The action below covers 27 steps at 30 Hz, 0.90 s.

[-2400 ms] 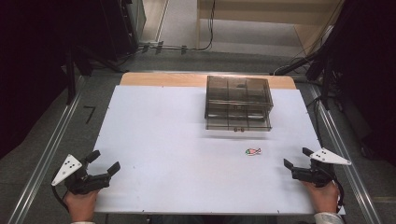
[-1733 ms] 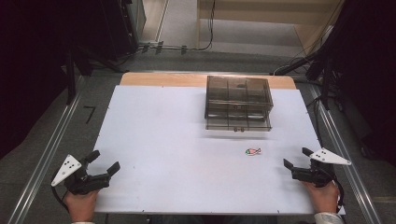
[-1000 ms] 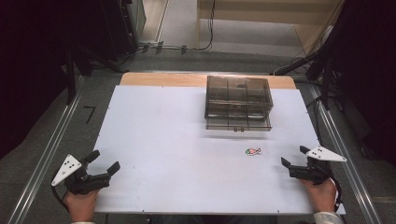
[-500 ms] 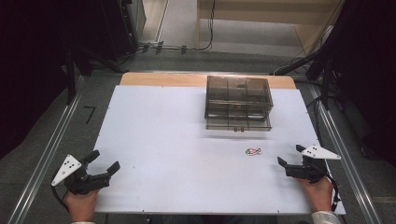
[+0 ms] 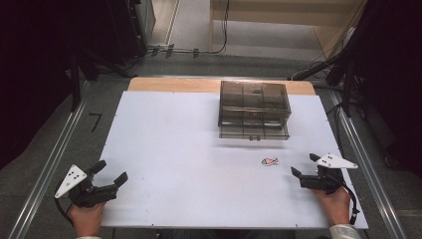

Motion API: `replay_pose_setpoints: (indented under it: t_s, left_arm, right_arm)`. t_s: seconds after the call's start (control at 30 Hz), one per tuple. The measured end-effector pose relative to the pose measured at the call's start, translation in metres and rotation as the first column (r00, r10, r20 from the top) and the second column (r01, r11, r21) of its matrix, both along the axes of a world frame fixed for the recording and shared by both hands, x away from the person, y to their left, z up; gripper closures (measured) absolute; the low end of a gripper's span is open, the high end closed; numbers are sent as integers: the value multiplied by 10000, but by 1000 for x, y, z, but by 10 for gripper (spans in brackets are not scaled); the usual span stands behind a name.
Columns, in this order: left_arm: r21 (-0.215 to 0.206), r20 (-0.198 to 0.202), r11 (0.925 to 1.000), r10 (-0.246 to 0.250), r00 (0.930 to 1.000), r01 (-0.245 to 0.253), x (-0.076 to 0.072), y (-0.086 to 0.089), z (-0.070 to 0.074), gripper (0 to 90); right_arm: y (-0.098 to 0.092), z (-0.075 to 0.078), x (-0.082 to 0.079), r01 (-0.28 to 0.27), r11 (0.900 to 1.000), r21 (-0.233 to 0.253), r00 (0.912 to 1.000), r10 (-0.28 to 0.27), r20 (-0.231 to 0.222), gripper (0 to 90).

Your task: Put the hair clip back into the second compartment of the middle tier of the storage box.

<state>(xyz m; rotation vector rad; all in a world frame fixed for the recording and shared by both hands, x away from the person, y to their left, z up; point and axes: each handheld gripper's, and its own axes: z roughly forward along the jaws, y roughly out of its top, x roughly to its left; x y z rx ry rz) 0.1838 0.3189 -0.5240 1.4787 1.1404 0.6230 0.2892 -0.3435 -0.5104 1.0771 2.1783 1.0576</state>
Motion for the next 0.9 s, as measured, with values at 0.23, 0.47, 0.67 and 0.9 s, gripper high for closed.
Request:
replay_pose_setpoints:
  t_s: [0.23, 0.47, 0.67, 0.9]
  left_arm:
    - [-30, -22, 10000, 7, 10000, -7, 0, 0, 0, 13]
    - [-39, -30, 10000, -4, 10000, 4, 0, 0, 0, 13]
    - [-53, -20, 10000, -11, 10000, 11, 0, 0, 0, 13]
    - [-75, -23, 10000, 1, 10000, -1, 0, 0, 0, 13]
  right_arm:
    - [8, 1, 0, -436, 9990, -43, 9990, 436, 90, 177]
    - [14, 1, 2, -726, 9973, -61, 9973, 726, 76, 194]
    - [23, 2, 5, -984, 9950, -159, 9952, 983, -14, 208]
    - [33, 1, 10, -1303, 9911, -277, 9915, 1302, -84, 215]
